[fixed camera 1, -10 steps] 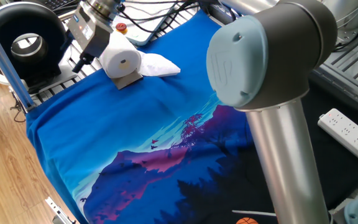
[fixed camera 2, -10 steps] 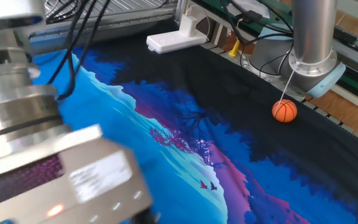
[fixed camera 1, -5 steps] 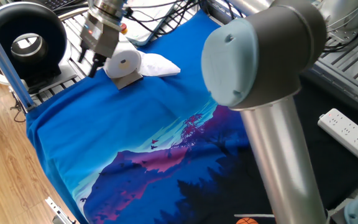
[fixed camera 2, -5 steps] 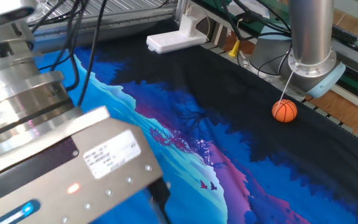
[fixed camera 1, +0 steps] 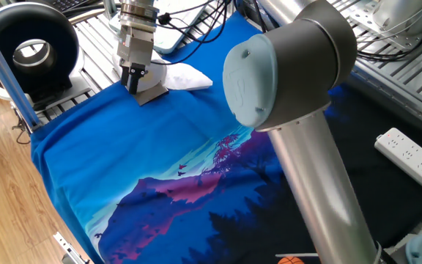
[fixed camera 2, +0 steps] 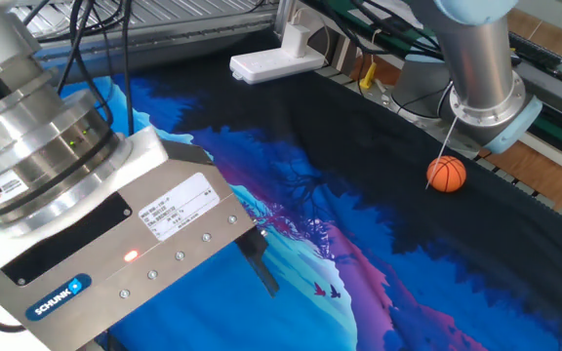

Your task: Put the toilet paper on its holder

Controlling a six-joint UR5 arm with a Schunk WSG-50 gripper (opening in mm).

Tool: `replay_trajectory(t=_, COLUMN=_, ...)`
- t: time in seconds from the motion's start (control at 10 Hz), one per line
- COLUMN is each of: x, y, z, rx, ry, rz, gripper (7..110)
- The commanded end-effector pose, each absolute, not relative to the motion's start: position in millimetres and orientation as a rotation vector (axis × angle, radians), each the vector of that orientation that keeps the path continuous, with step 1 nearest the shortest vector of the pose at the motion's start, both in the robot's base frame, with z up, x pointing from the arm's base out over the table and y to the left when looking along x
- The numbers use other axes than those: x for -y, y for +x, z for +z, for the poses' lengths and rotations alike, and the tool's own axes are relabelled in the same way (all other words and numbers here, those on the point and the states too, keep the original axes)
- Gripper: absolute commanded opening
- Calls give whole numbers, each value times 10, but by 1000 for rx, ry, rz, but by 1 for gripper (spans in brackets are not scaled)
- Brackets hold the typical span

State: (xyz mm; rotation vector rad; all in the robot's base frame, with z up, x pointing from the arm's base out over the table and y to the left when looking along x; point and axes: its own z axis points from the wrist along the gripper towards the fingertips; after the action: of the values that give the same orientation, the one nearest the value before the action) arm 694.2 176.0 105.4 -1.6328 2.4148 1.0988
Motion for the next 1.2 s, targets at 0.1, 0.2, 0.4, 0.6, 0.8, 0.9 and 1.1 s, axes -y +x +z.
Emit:
replay_trajectory(t=0.1, x=-800, y=5715, z=1460, rx=-3281, ry=-1608, rz=1095, gripper=88)
replay_trajectory(t=0.2, x=-939, y=5755, z=1432, rx=-3210, ry=-1584, rz=1130, gripper=88)
replay_trajectory(t=0.4, x=-1319, y=6150, z=1156, rx=-3113, ry=-1377, rz=1017, gripper=88)
replay_trajectory(t=0.6, x=-1589, y=6034, z=1370, rx=-3073, ry=-1327, rz=1263, gripper=88)
replay_trajectory(t=0.8, x=-821, y=6122, z=1027, rx=-3322, ry=-1379, rz=667, gripper=88)
replay_trajectory(t=0.9, x=-350, y=6184, z=964, rx=-3449, ry=-1349, rz=273, gripper=88)
replay_trajectory(t=1.1, x=-228, y=6167, z=939, rx=-3521, ry=-1131, rz=42, gripper=66)
